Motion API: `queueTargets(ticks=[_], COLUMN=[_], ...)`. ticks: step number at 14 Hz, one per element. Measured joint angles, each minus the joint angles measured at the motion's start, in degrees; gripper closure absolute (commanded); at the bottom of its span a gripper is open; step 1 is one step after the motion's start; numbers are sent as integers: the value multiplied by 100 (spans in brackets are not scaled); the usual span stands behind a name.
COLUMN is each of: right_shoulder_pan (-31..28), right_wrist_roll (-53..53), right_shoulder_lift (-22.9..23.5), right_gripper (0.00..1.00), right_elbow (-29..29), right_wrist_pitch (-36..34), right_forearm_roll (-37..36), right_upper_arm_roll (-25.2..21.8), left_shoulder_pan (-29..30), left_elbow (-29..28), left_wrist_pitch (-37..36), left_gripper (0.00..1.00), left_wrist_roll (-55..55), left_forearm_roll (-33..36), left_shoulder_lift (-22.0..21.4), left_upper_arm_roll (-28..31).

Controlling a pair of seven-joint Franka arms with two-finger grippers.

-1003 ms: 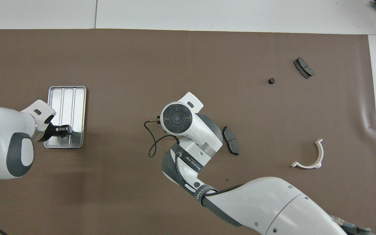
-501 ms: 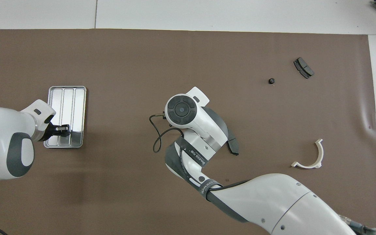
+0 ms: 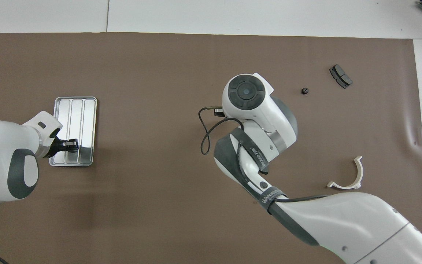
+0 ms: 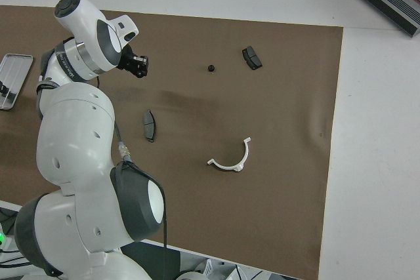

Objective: Place bearing gear from tray to pile

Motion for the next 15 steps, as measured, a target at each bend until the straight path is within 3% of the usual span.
queueTargets(ticks=[4,8,10,14,15], right_shoulder_pan=[-1071,-1970,-2195,-2232,-2241], right_wrist_roll=[-1625,-2713,-2844,-2847,-2847], right_shoulder_lift=[-126,-103,-16,241,275], right_gripper=[100,100,100,100,91], right_elbow=[-311,-971,-1155,-1195,-1195], right_wrist_pitch=[54,943,1285,1625,1655], right_forearm_roll=[35,36,36,36,36], right_upper_arm_roll=[-4,-9,-7,-5,-5], left_shoulder_pan=[-812,-1993,-2489,-3265,-3425], left_elbow=[967,1425,1680,3050,3422], left_wrist_pitch=[-848,-1029,-1235,-2158,-2227], left_gripper=[82,82,82,82,82], left_wrist_roll=[-1474,-3233,-3840,-4858,-5136], left_forearm_roll=[-1,0,8,33,41], left_shoulder_lift=[41,194,304,974,1279], left_upper_arm_roll=[-40,-74,-80,-77,-75])
